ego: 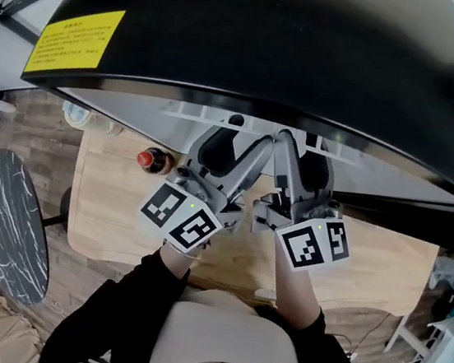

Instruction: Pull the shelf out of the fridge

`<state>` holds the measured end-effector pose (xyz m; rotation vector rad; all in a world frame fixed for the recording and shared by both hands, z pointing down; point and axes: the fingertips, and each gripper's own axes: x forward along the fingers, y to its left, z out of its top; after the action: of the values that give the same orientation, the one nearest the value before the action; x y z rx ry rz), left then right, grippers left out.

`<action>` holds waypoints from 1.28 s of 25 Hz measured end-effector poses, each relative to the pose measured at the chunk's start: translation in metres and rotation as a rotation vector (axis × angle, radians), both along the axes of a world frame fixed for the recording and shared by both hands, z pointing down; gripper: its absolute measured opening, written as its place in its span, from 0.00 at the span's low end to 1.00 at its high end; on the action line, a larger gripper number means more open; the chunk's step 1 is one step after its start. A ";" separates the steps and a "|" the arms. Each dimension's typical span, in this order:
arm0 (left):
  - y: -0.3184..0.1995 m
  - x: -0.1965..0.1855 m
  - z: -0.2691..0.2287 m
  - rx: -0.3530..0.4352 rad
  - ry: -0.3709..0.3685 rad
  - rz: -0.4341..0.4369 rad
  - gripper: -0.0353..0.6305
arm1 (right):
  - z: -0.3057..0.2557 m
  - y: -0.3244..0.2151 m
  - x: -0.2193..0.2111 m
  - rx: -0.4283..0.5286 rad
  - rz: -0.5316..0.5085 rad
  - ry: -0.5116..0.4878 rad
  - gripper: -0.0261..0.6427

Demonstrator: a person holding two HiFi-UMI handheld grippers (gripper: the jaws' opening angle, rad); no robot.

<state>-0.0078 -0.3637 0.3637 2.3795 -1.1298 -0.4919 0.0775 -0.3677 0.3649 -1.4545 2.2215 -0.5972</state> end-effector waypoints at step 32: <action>-0.066 -0.022 -0.003 -0.096 0.140 -0.119 0.44 | -0.004 -0.057 0.013 -0.056 0.011 -0.224 0.47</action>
<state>-0.0298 -0.4302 0.3611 2.1695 -1.2081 -0.6197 0.0900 -0.4245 0.3604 -1.3531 2.0376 -0.7844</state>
